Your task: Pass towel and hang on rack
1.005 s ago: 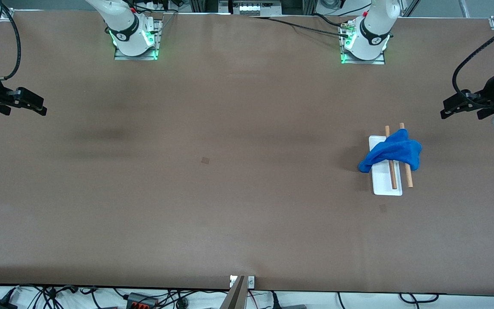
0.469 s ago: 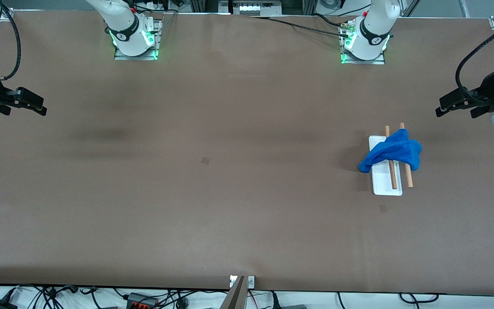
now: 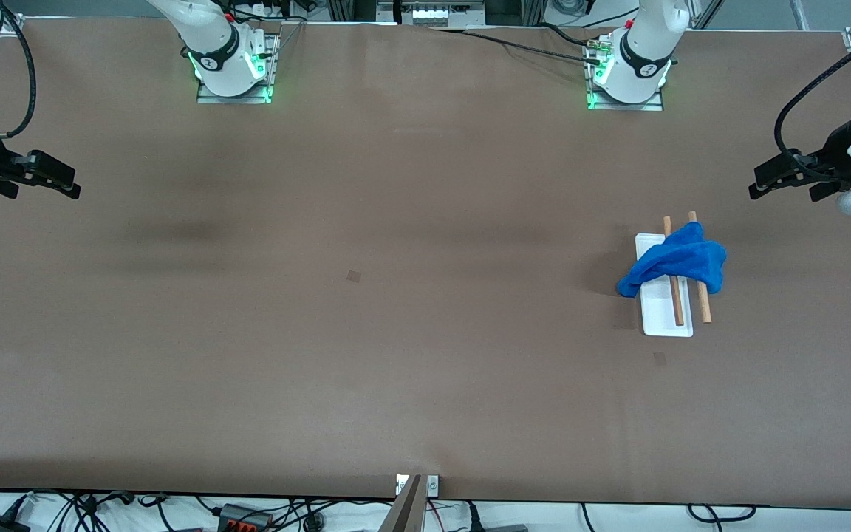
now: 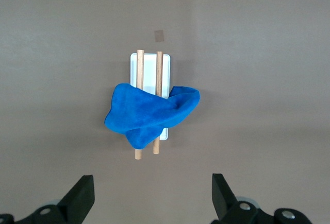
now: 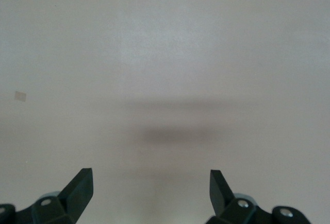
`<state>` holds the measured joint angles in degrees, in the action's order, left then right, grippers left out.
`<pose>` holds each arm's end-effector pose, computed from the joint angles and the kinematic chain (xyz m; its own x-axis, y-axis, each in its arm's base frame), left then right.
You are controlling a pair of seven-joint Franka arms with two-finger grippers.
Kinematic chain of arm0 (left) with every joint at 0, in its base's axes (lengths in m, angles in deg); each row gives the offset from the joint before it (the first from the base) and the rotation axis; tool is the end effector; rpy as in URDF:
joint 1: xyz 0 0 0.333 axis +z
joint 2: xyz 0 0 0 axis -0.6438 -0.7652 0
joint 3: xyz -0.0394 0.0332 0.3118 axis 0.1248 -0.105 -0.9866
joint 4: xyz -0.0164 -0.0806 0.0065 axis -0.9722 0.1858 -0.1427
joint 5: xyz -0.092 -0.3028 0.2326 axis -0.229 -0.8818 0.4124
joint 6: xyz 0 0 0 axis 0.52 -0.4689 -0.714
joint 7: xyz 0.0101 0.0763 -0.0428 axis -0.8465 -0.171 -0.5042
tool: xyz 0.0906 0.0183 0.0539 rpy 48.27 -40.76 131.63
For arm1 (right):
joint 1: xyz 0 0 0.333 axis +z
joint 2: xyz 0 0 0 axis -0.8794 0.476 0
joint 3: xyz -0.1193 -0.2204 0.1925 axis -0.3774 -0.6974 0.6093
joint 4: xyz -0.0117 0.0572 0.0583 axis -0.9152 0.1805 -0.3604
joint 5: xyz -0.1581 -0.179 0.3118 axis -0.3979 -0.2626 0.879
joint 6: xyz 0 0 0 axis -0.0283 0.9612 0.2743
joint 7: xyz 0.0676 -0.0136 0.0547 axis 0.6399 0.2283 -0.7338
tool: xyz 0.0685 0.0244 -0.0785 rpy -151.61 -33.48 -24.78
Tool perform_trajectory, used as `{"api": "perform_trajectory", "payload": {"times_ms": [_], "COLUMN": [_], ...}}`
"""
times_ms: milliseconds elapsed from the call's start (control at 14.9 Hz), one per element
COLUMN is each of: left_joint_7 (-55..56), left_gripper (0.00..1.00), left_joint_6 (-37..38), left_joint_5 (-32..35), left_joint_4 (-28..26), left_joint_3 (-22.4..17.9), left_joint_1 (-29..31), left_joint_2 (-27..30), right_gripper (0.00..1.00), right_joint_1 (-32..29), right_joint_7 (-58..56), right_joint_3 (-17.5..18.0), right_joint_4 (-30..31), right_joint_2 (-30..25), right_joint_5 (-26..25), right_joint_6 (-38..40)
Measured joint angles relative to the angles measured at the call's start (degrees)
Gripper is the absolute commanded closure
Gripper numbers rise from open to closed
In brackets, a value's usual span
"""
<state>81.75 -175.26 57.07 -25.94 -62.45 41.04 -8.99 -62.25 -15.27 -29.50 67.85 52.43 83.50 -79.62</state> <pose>0.5538 0.0165 0.5846 0.9991 0.0165 -0.0399 0.0190 -0.9978 0.0628 0.5580 -0.0319 0.5715 0.9996 0.0054 -0.0273 0.0057 -0.9999 0.0110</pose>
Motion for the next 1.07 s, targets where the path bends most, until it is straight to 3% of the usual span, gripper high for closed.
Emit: {"api": "perform_trajectory", "payload": {"times_ms": [1072], "left_joint_7": [0.0], "left_gripper": [0.0], "left_joint_6": [-0.3], "left_joint_5": [0.2], "left_joint_4": [1.4], "left_joint_3": [-0.3], "left_joint_1": [0.2], "left_joint_2": [1.3], "right_gripper": [0.0], "right_joint_1": [0.0], "right_joint_7": [0.0], "right_joint_3": [0.1], "right_joint_4": [0.2], "right_joint_2": [0.0], "right_joint_5": [0.0], "right_joint_6": [-0.9]}}
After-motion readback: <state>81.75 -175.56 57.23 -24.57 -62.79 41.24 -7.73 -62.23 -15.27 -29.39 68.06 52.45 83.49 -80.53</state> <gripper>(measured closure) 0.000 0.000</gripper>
